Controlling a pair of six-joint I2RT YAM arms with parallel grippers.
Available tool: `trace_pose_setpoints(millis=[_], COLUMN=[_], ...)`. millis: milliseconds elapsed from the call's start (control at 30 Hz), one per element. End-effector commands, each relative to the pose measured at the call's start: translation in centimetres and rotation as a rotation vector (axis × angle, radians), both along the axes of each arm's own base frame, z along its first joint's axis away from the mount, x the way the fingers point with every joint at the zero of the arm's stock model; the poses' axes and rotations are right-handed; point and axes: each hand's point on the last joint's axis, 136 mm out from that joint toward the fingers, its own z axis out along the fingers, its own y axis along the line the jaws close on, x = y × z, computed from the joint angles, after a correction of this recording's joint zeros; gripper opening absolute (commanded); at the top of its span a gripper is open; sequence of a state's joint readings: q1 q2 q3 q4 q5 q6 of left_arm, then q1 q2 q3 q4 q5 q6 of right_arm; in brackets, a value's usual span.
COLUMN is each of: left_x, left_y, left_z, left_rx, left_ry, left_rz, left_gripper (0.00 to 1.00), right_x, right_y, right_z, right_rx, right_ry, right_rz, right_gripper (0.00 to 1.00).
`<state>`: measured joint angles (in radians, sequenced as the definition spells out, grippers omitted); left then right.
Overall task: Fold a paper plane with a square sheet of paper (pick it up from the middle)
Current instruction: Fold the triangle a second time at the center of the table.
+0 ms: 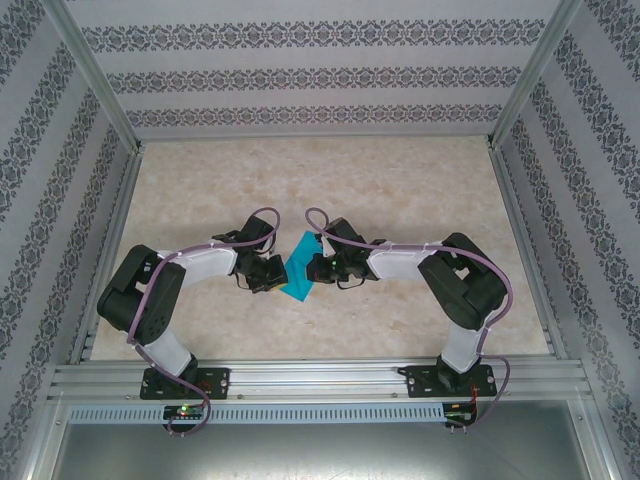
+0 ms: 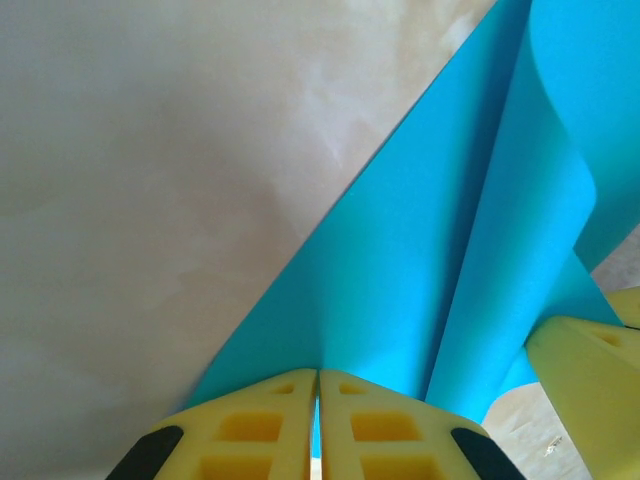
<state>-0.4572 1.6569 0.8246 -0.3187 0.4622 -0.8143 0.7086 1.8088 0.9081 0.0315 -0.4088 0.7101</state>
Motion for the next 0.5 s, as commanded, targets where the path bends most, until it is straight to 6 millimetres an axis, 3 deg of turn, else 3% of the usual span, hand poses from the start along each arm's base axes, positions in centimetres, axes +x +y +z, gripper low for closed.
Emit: trace_pose_setpoints(millis=[0, 467], left_x=[-0.87, -0.84], left_y=[0.74, 0.74], left_z=[-0.95, -0.94], left_rx=[0.058, 0.058], left_ry=[0.032, 0.033], left_rz=[-0.016, -0.016], left_gripper=[0.13, 0.13], right_x=[0.32, 0.87], right_y=[-0.47, -0.57], right_z=[-0.83, -0.42], right_rx=[-0.033, -0.079], right_ry=[0.0, -0.029], right_rz=[0.001, 0.016], right_gripper=[0.01, 0.02])
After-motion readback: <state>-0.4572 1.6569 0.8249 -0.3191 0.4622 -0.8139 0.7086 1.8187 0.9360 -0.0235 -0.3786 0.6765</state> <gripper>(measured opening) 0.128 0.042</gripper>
